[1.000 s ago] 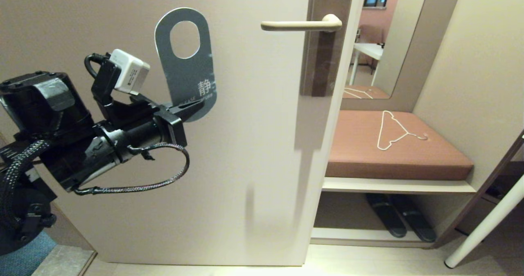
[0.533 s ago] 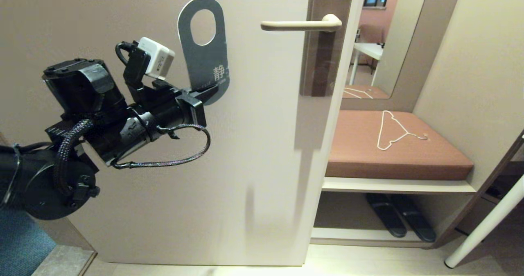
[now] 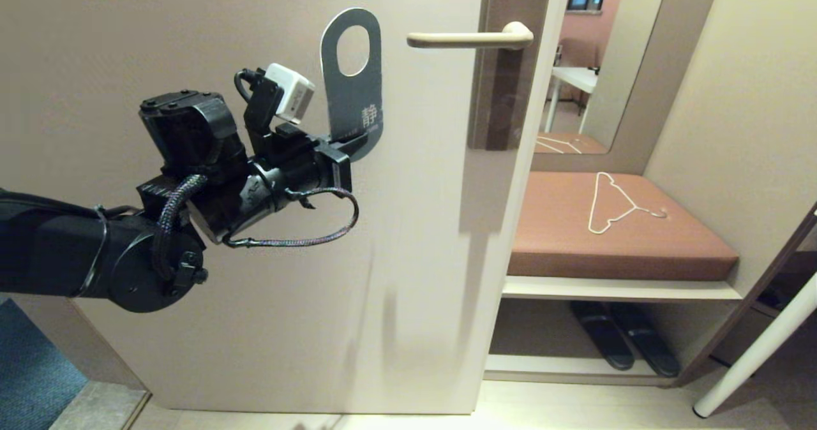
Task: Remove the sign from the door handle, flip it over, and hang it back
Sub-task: Hang the sign back with the other side facing out
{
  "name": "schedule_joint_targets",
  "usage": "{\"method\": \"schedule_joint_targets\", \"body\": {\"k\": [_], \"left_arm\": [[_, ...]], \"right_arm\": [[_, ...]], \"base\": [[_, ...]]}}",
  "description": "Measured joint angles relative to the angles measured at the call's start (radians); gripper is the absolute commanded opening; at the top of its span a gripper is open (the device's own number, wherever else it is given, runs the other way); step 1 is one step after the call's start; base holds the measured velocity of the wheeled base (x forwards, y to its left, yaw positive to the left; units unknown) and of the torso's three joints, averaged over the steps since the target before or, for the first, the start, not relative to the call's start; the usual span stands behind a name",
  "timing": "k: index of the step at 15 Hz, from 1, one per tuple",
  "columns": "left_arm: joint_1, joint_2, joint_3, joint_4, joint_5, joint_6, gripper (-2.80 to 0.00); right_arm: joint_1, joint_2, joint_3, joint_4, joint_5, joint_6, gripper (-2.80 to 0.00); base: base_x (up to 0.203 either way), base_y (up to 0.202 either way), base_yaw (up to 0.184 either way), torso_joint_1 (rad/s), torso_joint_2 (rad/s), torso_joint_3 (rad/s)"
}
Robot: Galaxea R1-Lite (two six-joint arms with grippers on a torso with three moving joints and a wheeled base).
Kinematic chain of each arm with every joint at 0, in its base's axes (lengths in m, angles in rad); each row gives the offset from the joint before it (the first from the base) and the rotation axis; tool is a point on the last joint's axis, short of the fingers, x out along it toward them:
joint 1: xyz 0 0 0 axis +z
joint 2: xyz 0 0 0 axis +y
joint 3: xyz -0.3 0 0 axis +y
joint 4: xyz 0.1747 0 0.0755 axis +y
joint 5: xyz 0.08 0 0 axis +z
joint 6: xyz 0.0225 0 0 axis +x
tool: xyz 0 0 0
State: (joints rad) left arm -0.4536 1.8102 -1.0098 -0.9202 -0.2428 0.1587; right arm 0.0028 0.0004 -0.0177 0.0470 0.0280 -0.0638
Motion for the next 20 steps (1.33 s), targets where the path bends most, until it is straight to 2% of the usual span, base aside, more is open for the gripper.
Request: {"method": "schedule_joint_targets", "body": {"k": [4,17,20], "left_arm": [[-0.010,0.038,-0.061,0.014,0.001,0.000,-2.80],[-0.011,0.058,-0.234,0.229,-0.003,0.011,-2.80],[-0.014,0.063,-0.248,0.233,-0.004,0.020,-2.80]], "right_arm": [[0.000,0.000,0.000,0.000,0.001,0.000,-2.80],[0.000,0.000,0.000,0.000,0.000,0.000,-2.80],[0.000,0.000,0.000,0.000,0.000,0.000,-2.80]], "base": [[0.000,0.000,0.000,0.000,0.00,0.000],[0.000,0.000,0.000,0.000,0.00,0.000],[0.000,0.000,0.000,0.000,0.00,0.000]]}}
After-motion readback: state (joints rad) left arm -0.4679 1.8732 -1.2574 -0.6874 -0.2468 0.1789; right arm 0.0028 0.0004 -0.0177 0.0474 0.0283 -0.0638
